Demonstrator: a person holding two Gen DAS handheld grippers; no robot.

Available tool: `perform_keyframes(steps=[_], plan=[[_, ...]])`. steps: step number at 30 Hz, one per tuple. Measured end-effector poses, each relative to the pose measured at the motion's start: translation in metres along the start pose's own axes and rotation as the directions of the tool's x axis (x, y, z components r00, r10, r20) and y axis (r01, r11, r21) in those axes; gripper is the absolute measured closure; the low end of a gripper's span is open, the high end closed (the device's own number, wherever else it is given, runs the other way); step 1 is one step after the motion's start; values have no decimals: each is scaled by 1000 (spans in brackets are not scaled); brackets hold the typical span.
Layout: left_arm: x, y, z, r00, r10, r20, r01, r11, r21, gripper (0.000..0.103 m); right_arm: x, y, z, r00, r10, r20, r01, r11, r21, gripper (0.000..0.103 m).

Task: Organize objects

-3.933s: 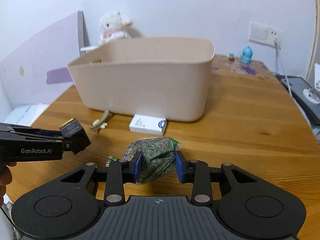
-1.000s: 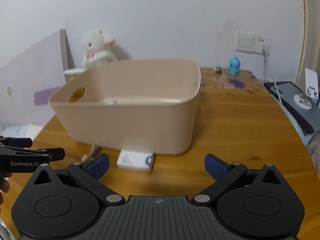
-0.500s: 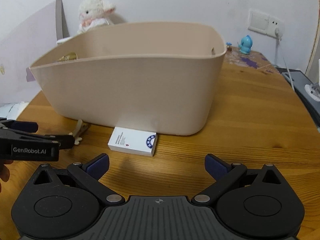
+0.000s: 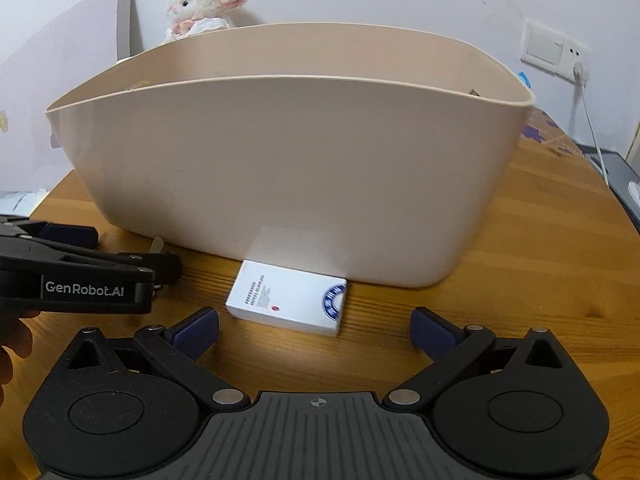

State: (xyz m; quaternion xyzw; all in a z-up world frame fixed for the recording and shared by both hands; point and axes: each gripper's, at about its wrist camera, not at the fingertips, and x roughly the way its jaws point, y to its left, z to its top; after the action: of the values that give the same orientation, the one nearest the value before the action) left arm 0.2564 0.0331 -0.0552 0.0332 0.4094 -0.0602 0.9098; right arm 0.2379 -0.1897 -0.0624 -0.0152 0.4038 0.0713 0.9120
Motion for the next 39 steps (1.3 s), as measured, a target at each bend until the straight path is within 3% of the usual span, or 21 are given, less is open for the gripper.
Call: perform_keyframes(steps=[4,9,13,14,17,19,30,35,39], plan=[[0,1,2,1000,-12,20,12,1000,11,24,2,6,-1,1000,-2,17,2,1000,-15,2],[-4,1,4,1000,-18,18,17,1000,19,45,-1,12,0,999,-4,36,5,1000,-26,23],[-6,0,6,999,-51,13,51,998,27,86,-9,11,-2,999,1,42,0,999,-34,43],[-5,0,7,998,-57,9,57,998,30,91,-8,13,0,999,2,40,-1,999,-35,44],[-7,-3,6,999,-41,8,41,998,48,93,-12,12,-2,999,6,35,-4,999,-34,44],[-8,-3,4,999,-45,5,45,998,33,102,-14,11,-3,999,6,32,-5,999,-33,45],[-18,3,-8,996,-87,2,87,996,8,100,-24,0,-13,999,7,31,-6,1000,-15,45],[-26,14,-10,997,-72,7,72,997,-30,74,-27,-2,-15,1000,9,29,-8,1000,-7,45],[-38,22,-9,995,-98,26,100,993,-58,65,-29,-4,-17,1000,11,29,-11,1000,-3,45]])
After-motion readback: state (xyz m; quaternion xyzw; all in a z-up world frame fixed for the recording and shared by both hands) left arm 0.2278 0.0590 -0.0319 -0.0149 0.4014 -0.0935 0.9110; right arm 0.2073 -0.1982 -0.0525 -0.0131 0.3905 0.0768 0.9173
